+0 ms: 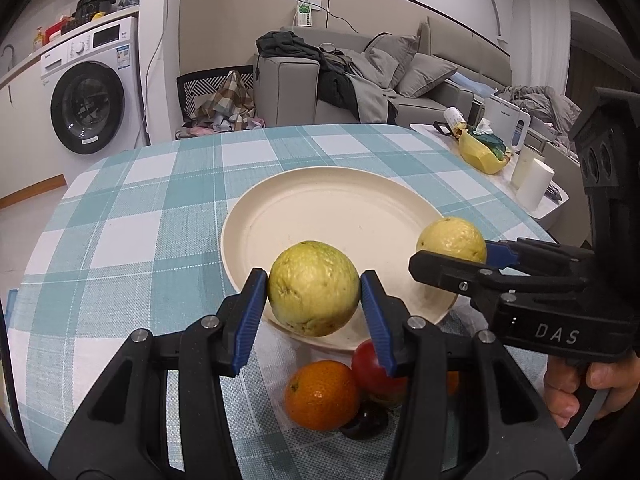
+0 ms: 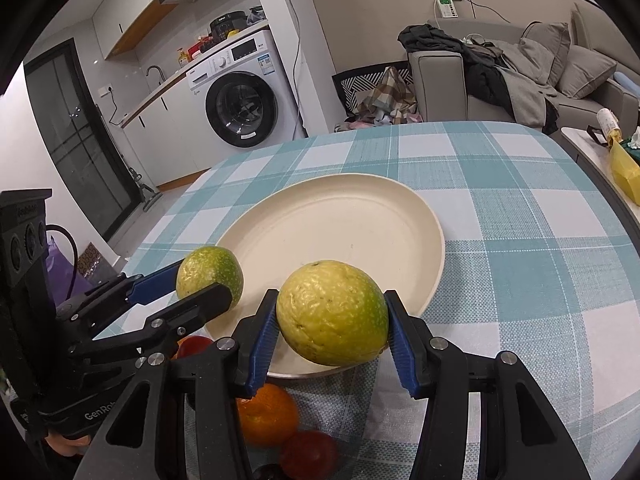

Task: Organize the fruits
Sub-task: 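Carry both citrus fruits onto the cream plate and open both tools, then move both tools back to the oranges beside the plate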

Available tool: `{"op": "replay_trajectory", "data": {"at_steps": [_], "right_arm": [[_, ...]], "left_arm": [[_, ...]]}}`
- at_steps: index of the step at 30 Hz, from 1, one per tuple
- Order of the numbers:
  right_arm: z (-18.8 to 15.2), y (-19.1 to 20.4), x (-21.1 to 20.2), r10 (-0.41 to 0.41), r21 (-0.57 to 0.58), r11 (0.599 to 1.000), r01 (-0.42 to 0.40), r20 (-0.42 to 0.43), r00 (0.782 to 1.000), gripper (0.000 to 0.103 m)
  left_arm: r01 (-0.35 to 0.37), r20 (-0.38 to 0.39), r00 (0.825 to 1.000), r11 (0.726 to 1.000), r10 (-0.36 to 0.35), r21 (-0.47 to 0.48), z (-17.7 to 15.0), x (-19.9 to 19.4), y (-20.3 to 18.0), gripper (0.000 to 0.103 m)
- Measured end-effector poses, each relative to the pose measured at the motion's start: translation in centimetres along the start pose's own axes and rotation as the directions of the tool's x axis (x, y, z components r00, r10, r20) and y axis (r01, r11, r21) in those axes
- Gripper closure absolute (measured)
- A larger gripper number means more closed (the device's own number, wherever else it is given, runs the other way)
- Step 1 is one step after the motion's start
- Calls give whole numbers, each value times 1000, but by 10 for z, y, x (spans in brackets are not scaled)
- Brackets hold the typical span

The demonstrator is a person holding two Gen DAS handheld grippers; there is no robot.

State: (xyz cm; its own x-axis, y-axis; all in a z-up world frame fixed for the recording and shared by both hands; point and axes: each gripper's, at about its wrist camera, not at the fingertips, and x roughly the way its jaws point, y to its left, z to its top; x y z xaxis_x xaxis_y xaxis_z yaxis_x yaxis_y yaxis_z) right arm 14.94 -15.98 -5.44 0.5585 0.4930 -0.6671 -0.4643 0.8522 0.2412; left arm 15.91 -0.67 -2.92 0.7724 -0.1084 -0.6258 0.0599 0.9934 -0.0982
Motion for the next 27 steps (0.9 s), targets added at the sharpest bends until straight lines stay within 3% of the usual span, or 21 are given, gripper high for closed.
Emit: {"op": "replay_trajectory", "data": {"at_steps": [5, 9, 16, 20, 24, 25, 27], "right_arm": [[-1, 1, -1, -10, 3, 1000, 9, 7, 1000, 50], [2, 2, -14, -37, -9, 999, 38, 57, 998, 37], [1, 7, -25, -47, -47, 998, 50, 71, 996, 16], [0, 12, -33, -55, -80, 995, 62, 85, 995, 12], [-2, 11, -39, -67, -90, 993, 75, 87, 994, 0], [-3, 10, -40, -71, -91, 993, 79, 92, 993, 0], [-3, 8, -43, -74, -92, 992, 83, 97, 993, 0]], "left_arm": [[-10, 17, 1000, 1000, 10, 17, 0, -5, -2, 57], [-6, 16, 1000, 1000, 6, 16, 0, -8, -1, 55], [-46, 50, 998, 999, 47, -18, 2, -25, 7, 22], [-60, 71, 996, 998, 62, -32, 2, -37, 13, 17], [-70, 87, 993, 997, 74, -40, 2, -47, 15, 6], [-75, 95, 992, 996, 79, -40, 1, -51, 15, 1], [-97, 112, 989, 995, 101, -39, 0, -58, 16, 1]]}}
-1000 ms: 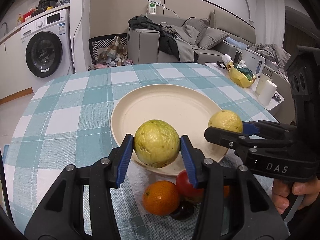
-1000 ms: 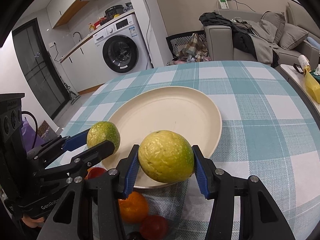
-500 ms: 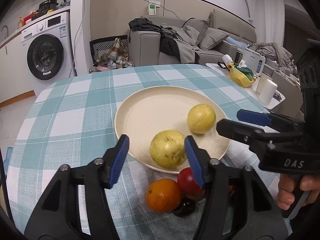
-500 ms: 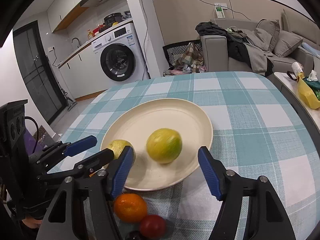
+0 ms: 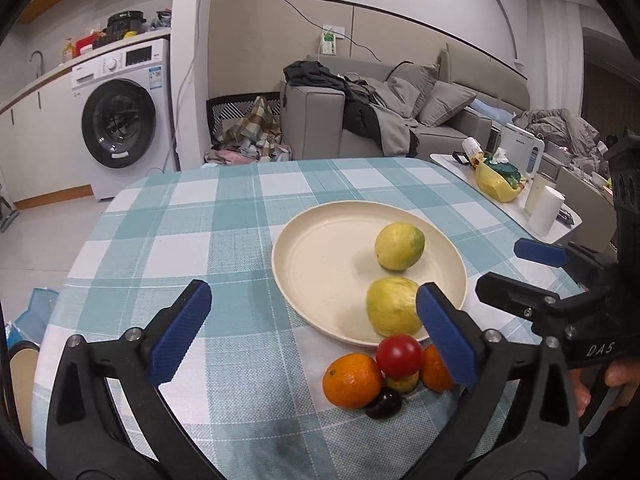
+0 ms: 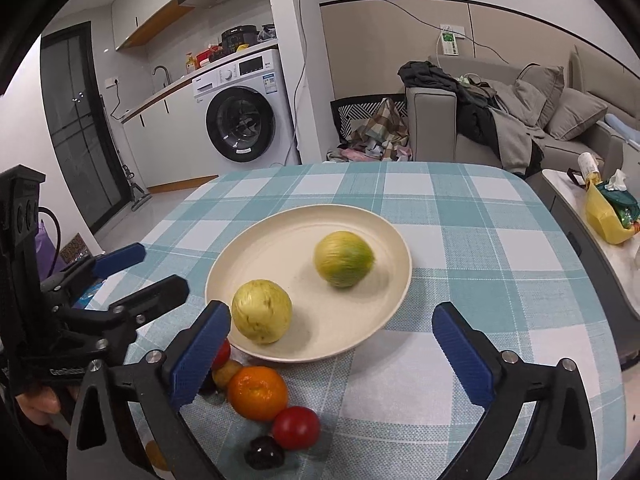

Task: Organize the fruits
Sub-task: 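Move both tools back to the oranges beside the plate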

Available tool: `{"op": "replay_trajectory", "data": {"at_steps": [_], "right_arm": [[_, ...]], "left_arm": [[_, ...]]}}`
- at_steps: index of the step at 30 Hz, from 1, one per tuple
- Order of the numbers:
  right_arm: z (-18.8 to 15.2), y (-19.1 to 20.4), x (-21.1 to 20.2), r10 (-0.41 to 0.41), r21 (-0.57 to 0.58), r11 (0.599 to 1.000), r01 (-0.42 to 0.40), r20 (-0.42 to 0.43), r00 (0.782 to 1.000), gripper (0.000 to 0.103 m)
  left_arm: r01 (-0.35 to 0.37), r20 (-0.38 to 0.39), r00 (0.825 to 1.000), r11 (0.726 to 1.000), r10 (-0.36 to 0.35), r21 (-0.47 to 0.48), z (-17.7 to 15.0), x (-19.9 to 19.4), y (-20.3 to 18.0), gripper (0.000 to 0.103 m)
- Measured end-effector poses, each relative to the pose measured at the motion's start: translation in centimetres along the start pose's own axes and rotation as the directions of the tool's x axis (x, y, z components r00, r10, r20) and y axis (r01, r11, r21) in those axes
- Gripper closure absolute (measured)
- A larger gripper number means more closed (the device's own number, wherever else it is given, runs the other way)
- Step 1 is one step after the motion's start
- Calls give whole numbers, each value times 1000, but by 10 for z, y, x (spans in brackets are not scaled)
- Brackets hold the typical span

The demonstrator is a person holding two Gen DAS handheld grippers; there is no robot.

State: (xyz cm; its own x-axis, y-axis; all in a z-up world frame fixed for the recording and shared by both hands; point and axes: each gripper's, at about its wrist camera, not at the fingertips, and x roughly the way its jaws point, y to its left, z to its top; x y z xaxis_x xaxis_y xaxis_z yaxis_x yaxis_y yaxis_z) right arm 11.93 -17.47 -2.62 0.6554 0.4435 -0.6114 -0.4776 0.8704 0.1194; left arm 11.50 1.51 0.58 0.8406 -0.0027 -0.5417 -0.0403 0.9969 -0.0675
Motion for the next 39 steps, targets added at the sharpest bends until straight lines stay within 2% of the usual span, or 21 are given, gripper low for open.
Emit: {"op": "replay_trajectory", "data": {"at_steps": [11, 15, 24, 36, 39], "right_arm": [[-5, -7, -12, 12, 1, 1000, -12, -20, 1000, 0], [-6, -11, -13, 27, 16, 1000, -26, -56, 998, 0], [-13, -10, -18, 70, -34, 997, -74, -121, 990, 0], [-22, 0, -2, 161, -26, 985, -169, -198, 967, 1], [-26, 7, 2, 183, -39, 980, -195, -210, 960, 5]], "left_arm": [[-34, 6, 999, 999, 34, -22, -9, -28, 10, 1], [-28, -11, 1000, 999, 27, -23, -14, -30, 9, 1], [-18, -37, 999, 1000, 18, -4, -25, -33, 2, 1], [8, -95, 996, 999, -5, 32, -32, -21, -7, 1], [11, -112, 994, 999, -6, 44, -34, -15, -8, 1]]}}
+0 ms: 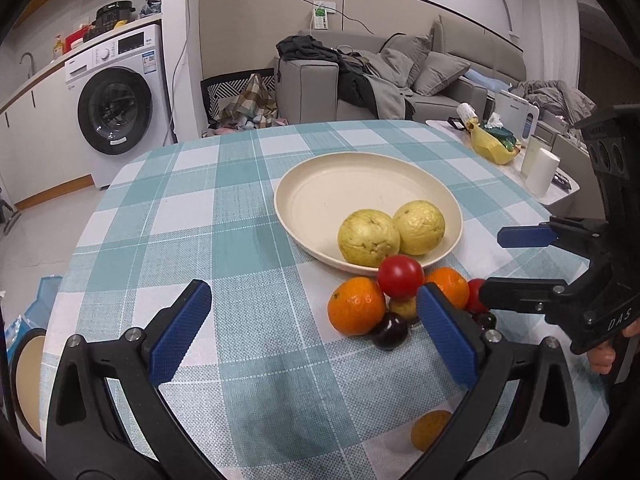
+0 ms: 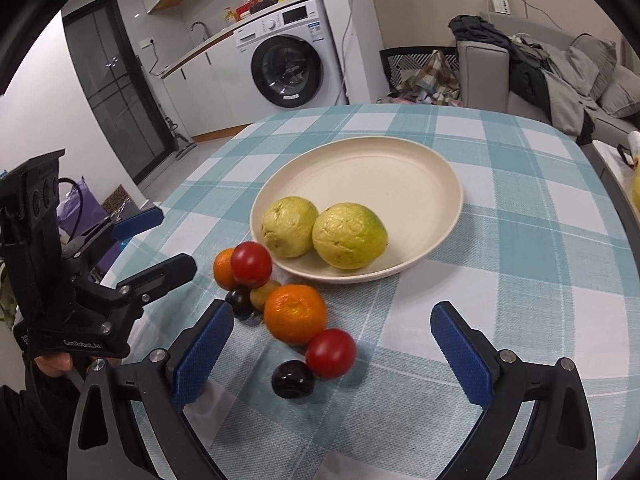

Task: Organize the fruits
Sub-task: 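Move both tools back to the oranges beside the plate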

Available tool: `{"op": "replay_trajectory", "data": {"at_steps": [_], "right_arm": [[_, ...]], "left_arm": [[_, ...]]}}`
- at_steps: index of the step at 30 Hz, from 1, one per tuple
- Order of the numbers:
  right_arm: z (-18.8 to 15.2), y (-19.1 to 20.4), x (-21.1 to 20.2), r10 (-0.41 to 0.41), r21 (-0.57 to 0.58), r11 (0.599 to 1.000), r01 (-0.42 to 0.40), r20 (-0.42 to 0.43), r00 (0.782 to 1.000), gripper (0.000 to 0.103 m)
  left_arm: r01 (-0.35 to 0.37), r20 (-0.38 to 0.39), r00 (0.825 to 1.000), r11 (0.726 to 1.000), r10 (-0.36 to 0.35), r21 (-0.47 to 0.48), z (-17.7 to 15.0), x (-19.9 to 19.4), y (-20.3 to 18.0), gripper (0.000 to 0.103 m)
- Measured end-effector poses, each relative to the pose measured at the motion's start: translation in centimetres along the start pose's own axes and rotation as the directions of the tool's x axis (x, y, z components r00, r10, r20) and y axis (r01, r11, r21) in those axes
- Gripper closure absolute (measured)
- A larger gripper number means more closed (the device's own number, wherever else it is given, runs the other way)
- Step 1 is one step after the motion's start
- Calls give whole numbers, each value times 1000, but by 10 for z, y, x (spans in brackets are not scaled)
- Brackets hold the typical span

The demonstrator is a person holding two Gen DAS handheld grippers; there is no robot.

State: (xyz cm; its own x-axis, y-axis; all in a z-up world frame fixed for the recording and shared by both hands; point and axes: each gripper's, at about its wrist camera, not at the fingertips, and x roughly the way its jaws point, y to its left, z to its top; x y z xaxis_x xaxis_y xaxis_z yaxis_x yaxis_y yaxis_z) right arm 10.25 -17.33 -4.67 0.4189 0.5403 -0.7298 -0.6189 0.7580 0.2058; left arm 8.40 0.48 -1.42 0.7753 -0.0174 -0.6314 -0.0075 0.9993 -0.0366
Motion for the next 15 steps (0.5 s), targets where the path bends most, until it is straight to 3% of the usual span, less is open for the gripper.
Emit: {"op": "replay_trajectory", "data": {"at_steps": [12, 15], "right_arm": [[-7, 11, 18, 19, -29, 999, -20, -45, 999, 36], [-7, 12, 21, 27, -28, 999, -28, -51, 998, 37]], "left_arm": [[5, -70, 998, 1000, -6, -14, -5, 21, 7, 1], [18, -78, 997, 999, -21, -29, -7, 23, 10, 1]]}}
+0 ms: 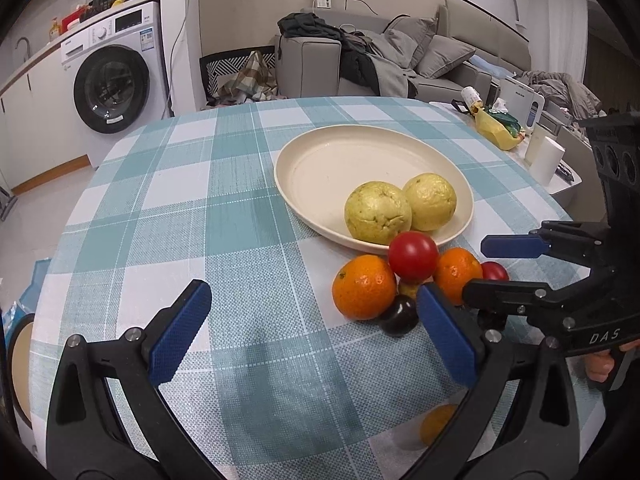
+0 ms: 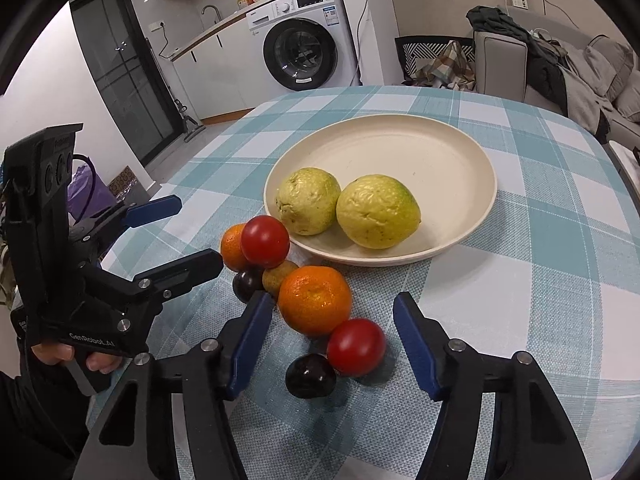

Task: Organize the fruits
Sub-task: 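Move both tools back to the oranges beside the plate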

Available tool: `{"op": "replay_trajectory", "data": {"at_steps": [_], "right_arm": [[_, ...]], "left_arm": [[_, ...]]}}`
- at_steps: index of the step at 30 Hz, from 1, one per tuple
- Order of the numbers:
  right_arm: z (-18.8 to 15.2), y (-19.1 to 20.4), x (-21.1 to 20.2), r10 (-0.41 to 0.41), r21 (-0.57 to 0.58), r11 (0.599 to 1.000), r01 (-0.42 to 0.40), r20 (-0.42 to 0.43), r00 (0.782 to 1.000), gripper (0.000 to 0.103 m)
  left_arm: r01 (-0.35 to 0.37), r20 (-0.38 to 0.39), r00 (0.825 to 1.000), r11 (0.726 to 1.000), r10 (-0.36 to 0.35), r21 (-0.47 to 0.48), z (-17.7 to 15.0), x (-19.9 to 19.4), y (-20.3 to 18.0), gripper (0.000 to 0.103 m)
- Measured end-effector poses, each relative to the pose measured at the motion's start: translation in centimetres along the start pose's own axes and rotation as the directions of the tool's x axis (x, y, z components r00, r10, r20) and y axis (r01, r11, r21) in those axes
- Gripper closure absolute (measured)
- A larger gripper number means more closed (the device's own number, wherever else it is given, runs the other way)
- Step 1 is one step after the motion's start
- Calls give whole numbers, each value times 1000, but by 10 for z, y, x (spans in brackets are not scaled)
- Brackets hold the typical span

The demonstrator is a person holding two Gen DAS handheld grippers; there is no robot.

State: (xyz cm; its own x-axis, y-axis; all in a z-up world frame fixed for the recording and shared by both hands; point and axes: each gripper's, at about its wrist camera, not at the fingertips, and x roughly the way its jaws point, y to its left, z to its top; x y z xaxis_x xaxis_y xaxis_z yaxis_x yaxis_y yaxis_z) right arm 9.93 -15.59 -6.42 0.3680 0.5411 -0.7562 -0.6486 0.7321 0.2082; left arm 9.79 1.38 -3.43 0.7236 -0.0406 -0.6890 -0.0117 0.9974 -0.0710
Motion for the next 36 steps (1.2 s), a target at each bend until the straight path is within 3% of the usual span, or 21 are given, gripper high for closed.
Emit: {"op": "replay_trajectory", "data": {"at_steps": [22, 26, 30, 36], "right_arm": [[0, 9, 6, -9, -40, 999, 10, 20, 1000, 42], [1, 11, 6, -8, -53, 999, 9, 31, 999, 42], [0, 13, 8, -8, -66, 998, 10, 25, 1000, 51], [0, 13, 8, -9, -65, 998, 11, 28, 1000, 56]], "left_arm": [[45, -52, 998, 998, -47, -36, -1, 18, 5, 3], [65, -61, 996, 996, -69, -52, 0, 22, 7, 13], [88, -66, 994, 994, -92, -65, -1, 23, 8, 20], [136, -64, 988, 988, -141, -71, -1, 24, 7, 35]]}}
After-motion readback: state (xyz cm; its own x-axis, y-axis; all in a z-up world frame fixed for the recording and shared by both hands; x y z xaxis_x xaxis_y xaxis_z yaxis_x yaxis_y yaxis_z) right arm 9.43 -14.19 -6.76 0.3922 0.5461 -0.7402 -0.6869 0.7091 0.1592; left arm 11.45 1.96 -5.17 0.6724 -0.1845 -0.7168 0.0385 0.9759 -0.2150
